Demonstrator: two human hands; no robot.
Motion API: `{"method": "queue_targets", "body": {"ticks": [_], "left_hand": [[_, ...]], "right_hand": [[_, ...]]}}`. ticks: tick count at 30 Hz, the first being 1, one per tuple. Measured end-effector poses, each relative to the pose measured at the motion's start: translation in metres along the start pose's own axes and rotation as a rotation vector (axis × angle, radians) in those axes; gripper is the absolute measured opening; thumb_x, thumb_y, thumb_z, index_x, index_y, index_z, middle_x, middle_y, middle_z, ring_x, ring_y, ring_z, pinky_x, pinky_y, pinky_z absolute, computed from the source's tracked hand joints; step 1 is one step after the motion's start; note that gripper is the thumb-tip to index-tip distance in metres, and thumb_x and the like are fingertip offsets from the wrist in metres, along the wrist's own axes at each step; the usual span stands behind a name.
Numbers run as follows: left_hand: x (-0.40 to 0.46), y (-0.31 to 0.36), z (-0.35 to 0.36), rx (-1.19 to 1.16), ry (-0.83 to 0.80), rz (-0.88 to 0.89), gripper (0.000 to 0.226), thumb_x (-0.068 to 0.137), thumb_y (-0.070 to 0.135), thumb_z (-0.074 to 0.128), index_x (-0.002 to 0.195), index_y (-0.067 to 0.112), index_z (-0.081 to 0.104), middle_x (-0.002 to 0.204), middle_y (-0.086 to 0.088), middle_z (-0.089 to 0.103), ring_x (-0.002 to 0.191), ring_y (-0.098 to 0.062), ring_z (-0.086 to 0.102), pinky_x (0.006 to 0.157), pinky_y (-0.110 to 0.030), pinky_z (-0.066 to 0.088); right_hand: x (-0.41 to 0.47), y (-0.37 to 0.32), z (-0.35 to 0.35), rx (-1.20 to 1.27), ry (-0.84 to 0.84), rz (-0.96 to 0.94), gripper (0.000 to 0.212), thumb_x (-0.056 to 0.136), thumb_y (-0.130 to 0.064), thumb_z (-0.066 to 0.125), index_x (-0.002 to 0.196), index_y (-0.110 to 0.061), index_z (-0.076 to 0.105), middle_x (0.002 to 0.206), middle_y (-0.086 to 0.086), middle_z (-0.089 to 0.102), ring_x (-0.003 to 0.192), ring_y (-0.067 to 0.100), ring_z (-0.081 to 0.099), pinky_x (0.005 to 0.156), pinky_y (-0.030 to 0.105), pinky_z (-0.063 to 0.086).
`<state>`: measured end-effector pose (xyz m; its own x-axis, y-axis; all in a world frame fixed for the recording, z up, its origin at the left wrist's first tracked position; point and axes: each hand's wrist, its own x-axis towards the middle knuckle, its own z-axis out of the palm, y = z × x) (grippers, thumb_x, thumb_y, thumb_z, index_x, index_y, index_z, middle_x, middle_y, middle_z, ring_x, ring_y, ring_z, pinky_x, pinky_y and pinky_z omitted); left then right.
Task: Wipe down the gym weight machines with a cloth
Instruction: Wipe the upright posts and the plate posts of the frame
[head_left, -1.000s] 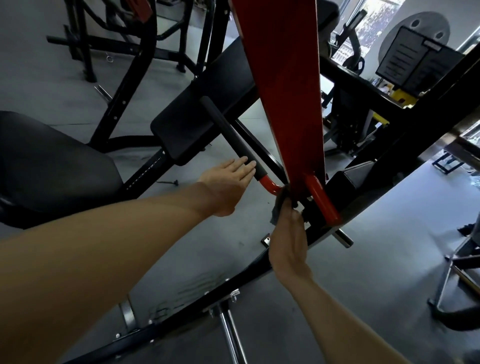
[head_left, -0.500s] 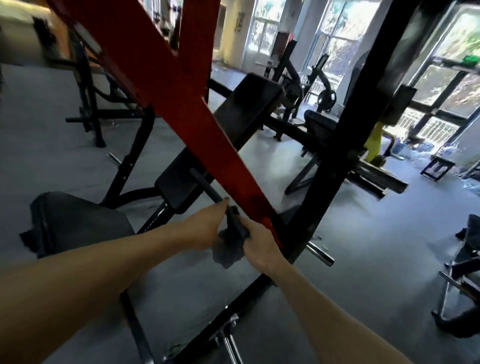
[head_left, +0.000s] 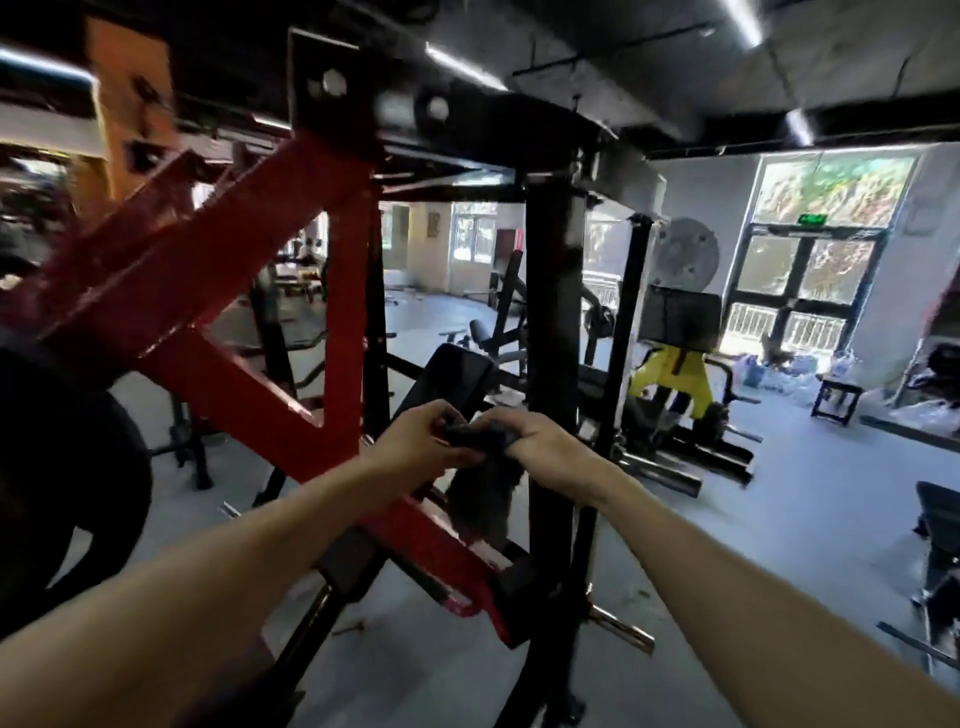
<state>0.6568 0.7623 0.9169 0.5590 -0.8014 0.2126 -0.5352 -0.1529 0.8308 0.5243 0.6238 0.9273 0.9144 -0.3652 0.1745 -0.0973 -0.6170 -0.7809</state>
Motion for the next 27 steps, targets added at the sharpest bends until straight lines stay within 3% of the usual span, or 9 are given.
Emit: {"method": "queue_targets", "body": {"ticks": [3, 7, 9, 14, 17, 20, 23, 25, 27], "left_hand": [[0.007, 0.051, -0.011, 0.027, 0.086, 0.031, 0.029, 0.079, 0.026, 0.087, 0.097, 0.018, 0.066, 0.091, -0.01, 0.073, 0.089, -0.027, 0.072, 0.085, -0.048, 0.06], [0.022, 0.099, -0.018, 0.115, 0.15, 0.072, 0.027, 0.079, 0.026, 0.087, 0.087, 0.014, 0.064, 0.078, -0.009, 0.068, 0.073, -0.022, 0.066, 0.071, -0.047, 0.057], [0.034, 0.124, -0.018, 0.145, 0.19, 0.086, 0.029, 0.079, 0.025, 0.087, 0.086, 0.013, 0.062, 0.075, -0.006, 0.064, 0.068, -0.02, 0.064, 0.065, -0.045, 0.056], [0.061, 0.163, -0.003, 0.138, 0.296, 0.078, 0.032, 0.084, 0.024, 0.082, 0.101, 0.011, 0.058, 0.09, -0.012, 0.071, 0.077, -0.023, 0.071, 0.074, -0.044, 0.062], [0.069, 0.185, 0.012, 0.374, 0.381, 0.099, 0.031, 0.091, 0.024, 0.076, 0.111, 0.016, 0.054, 0.099, 0.003, 0.064, 0.092, -0.017, 0.066, 0.077, -0.033, 0.057], [0.07, 0.207, 0.014, 0.881, 0.562, 0.285, 0.036, 0.094, 0.024, 0.068, 0.124, 0.012, 0.051, 0.118, 0.001, 0.053, 0.112, -0.021, 0.051, 0.089, -0.032, 0.048], [0.073, 0.222, 0.0, 1.21, 0.637, 0.439, 0.052, 0.092, 0.024, 0.064, 0.138, 0.005, 0.048, 0.143, -0.008, 0.048, 0.137, -0.029, 0.042, 0.11, -0.038, 0.042], [0.075, 0.234, -0.011, 1.334, 0.594, 0.424, 0.071, 0.095, 0.035, 0.063, 0.154, 0.008, 0.033, 0.164, -0.008, 0.026, 0.155, -0.026, 0.015, 0.126, -0.039, 0.02], [0.081, 0.245, -0.019, 1.429, 0.51, 0.328, 0.086, 0.097, 0.037, 0.06, 0.162, 0.012, 0.008, 0.17, -0.005, -0.004, 0.156, -0.021, -0.013, 0.128, -0.038, 0.0]], "right_hand": [[0.003, -0.028, -0.038, 0.016, 0.116, -0.018, 0.042, 0.085, 0.012, 0.044, 0.111, -0.017, 0.061, 0.097, 0.009, 0.066, 0.088, 0.022, 0.063, 0.073, 0.032, 0.046], [0.012, -0.043, -0.073, 0.188, 0.154, -0.007, 0.043, 0.076, -0.002, 0.049, 0.115, 0.001, 0.066, 0.101, 0.027, 0.068, 0.085, 0.031, 0.059, 0.074, 0.04, 0.045], [0.018, -0.046, -0.098, 0.3, 0.126, -0.02, 0.054, 0.067, -0.021, 0.057, 0.115, 0.001, 0.068, 0.099, 0.027, 0.069, 0.084, 0.036, 0.06, 0.075, 0.044, 0.046], [0.03, -0.038, -0.152, 0.302, 0.092, -0.109, 0.04, 0.077, -0.042, 0.078, 0.108, -0.018, 0.075, 0.102, 0.013, 0.075, 0.1, 0.029, 0.073, 0.098, 0.049, 0.056], [0.044, -0.027, -0.17, 0.467, 0.188, -0.083, 0.021, 0.085, -0.028, 0.08, 0.101, -0.014, 0.076, 0.087, 0.009, 0.073, 0.097, 0.027, 0.073, 0.096, 0.05, 0.056], [0.059, -0.027, -0.189, 0.659, 0.499, -0.013, 0.016, 0.086, -0.025, 0.08, 0.086, -0.013, 0.07, 0.082, 0.01, 0.074, 0.087, 0.032, 0.072, 0.08, 0.047, 0.061], [0.07, -0.038, -0.196, 0.39, 0.859, -0.12, 0.017, 0.094, -0.019, 0.068, 0.079, -0.011, 0.065, 0.071, 0.001, 0.063, 0.078, 0.029, 0.063, 0.058, 0.033, 0.039], [0.079, -0.046, -0.189, 0.155, 0.922, -0.364, 0.013, 0.093, -0.004, 0.058, 0.084, -0.007, 0.067, 0.08, 0.007, 0.066, 0.083, 0.031, 0.062, 0.064, 0.032, 0.034], [0.092, -0.049, -0.177, -0.109, 0.873, -0.604, 0.024, 0.09, 0.008, 0.057, 0.105, -0.001, 0.072, 0.106, 0.016, 0.069, 0.102, 0.033, 0.062, 0.081, 0.032, 0.05]]}}
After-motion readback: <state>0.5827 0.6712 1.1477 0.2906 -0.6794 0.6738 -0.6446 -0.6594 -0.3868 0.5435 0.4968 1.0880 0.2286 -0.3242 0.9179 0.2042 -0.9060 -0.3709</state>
